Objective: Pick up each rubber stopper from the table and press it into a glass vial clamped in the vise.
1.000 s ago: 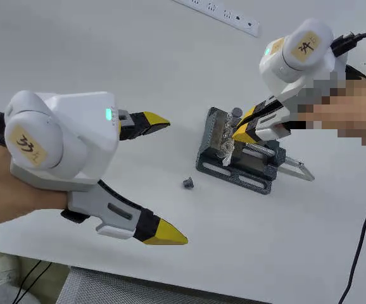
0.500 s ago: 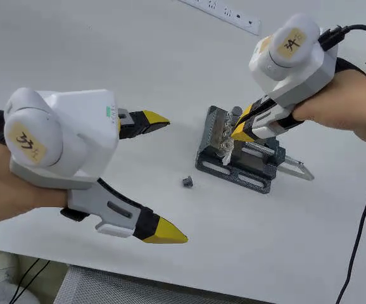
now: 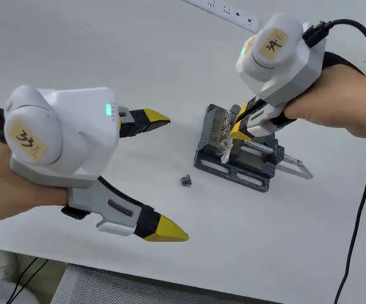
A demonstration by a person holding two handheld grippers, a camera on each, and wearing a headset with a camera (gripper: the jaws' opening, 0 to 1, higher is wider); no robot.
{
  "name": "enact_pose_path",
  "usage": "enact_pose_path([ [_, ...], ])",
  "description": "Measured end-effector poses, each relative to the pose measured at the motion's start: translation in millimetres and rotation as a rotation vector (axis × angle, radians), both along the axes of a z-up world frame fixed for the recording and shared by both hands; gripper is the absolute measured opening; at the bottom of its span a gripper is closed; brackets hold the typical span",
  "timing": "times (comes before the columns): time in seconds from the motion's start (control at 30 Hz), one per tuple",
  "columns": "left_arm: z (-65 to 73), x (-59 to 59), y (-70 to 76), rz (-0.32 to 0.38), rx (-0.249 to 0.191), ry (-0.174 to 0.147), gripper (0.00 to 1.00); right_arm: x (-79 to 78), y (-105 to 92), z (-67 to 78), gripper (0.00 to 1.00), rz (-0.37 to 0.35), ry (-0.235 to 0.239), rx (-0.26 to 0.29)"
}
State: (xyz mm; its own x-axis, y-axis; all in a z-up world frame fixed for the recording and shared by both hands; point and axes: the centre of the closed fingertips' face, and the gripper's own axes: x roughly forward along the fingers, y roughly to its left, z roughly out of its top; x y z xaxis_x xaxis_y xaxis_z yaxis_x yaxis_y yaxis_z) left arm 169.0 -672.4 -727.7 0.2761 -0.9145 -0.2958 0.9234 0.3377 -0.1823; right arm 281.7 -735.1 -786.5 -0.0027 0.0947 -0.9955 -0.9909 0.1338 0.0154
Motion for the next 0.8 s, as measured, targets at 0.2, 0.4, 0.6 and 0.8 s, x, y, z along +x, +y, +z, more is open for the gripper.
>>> enact_pose_path([
  [0.2,-0.2,-1.2,-2.8,-0.008,-0.001,0.000,0.99,0.1,1.1,-0.4,0.05,0.019,-0.007,-0.019],
  [0.4,1.1,-1.7,-3.5,-0.007,-0.004,0.000,0.99,0.5,-0.6,0.2,0.06,-0.010,-0.002,0.036],
  [0.6,0.3,-2.6,-1.6,0.000,0.002,0.005,0.98,-2.5,0.0,2.3,0.06,0.000,0.000,0.048],
  [0.8,1.1,-1.9,-2.7,0.002,-0.003,0.006,0.98,-2.2,-0.4,1.4,0.07,-0.011,0.005,0.064],
])
